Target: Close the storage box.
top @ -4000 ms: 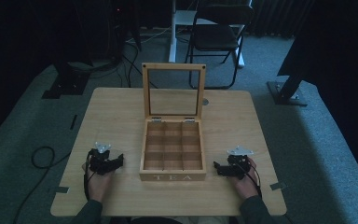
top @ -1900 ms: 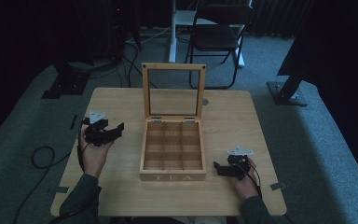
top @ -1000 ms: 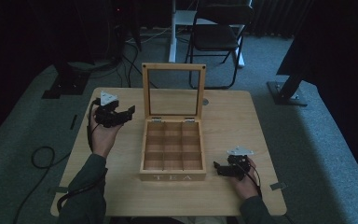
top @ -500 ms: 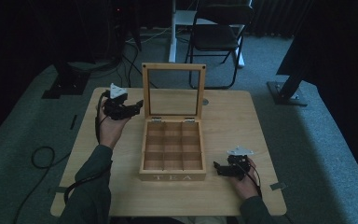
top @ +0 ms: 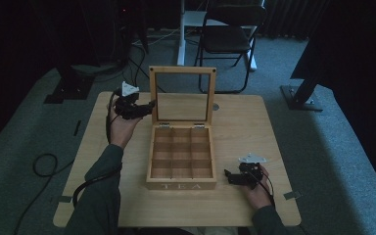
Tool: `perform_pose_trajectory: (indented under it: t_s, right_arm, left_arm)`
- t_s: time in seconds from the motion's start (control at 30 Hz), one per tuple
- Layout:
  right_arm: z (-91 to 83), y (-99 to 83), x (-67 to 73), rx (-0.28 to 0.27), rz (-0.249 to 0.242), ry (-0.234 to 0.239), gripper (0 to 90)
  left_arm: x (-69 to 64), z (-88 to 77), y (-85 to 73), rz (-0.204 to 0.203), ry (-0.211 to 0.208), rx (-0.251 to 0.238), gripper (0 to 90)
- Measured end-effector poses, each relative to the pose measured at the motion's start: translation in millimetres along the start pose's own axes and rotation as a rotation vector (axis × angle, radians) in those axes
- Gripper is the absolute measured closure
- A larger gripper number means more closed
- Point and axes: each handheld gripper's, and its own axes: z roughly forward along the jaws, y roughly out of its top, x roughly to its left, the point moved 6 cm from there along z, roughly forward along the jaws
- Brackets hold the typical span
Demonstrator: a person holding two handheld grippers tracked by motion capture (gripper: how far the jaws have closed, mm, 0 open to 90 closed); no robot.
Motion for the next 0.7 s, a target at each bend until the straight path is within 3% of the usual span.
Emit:
perform_pose_trajectory:
  t_s: [0.53, 0.7]
  right_arm:
    - [0.0, 0.0, 0.0, 0.000, 0.000, 0.000, 12.0]
    - [0.0, 0.0, 0.0, 0.000, 0.000, 0.000, 12.0]
  left_arm:
    - [9.3, 13.4, 14.3, -0.042, 0.016, 0.014, 26.5]
    - [11.2, 22.6, 14.8, -0.032, 0.023, 0.033, 26.4]
